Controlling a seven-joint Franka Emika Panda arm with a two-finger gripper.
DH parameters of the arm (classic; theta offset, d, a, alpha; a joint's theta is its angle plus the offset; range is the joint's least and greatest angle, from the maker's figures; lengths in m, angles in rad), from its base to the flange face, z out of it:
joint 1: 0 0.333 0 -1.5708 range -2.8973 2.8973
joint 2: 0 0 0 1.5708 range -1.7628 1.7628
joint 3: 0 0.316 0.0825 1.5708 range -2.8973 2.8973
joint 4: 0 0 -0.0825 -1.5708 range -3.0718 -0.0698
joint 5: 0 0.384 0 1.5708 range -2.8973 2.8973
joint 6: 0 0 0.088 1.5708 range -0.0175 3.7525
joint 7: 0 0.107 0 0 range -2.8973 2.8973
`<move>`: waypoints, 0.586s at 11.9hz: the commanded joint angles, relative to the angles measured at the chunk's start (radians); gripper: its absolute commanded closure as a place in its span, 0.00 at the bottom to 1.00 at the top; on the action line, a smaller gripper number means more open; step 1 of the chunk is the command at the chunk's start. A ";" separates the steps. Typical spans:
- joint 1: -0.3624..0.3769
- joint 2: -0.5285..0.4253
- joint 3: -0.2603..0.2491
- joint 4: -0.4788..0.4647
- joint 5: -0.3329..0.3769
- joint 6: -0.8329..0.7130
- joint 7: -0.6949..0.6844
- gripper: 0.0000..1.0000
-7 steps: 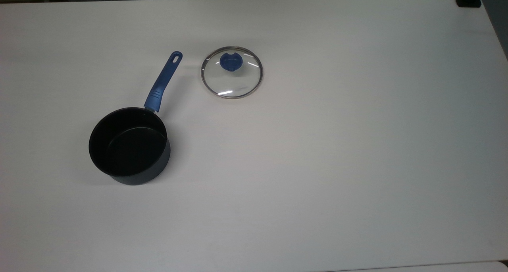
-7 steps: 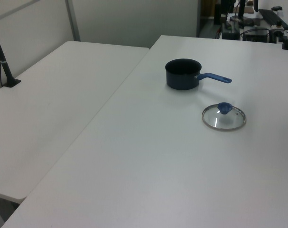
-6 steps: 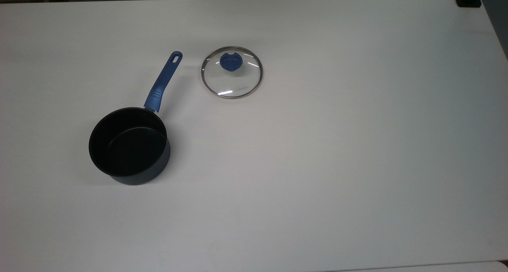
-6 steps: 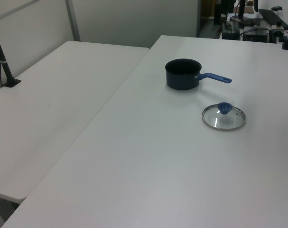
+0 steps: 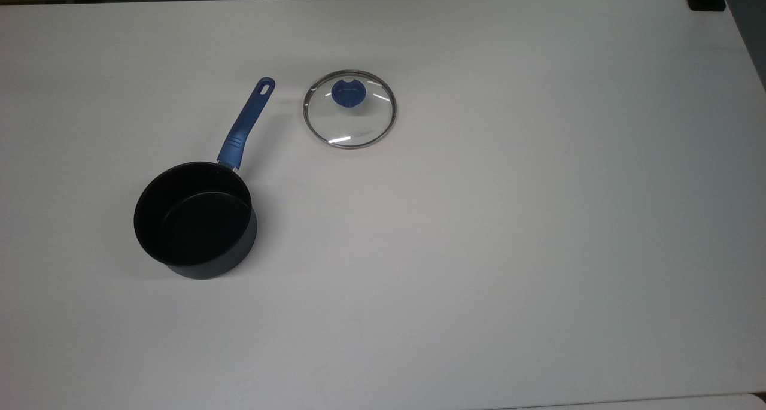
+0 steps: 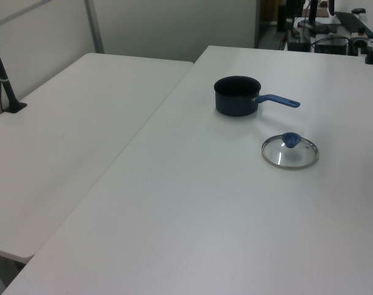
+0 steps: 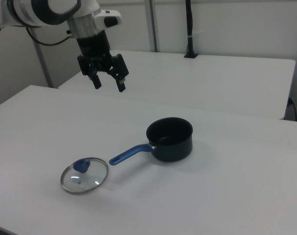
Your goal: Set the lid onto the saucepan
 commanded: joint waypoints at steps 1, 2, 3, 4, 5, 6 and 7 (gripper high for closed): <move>0.021 -0.008 -0.018 0.004 -0.001 -0.021 0.002 0.00; 0.021 -0.010 -0.018 0.004 -0.001 -0.020 -0.004 0.00; 0.021 -0.012 -0.020 -0.005 0.000 -0.021 -0.030 0.00; 0.020 -0.013 -0.020 -0.023 -0.001 -0.021 -0.111 0.00; 0.021 -0.009 -0.018 -0.029 -0.003 -0.023 -0.180 0.00; 0.023 -0.007 -0.006 -0.051 -0.007 -0.026 -0.217 0.00; 0.024 -0.013 0.018 -0.098 -0.015 -0.029 -0.222 0.00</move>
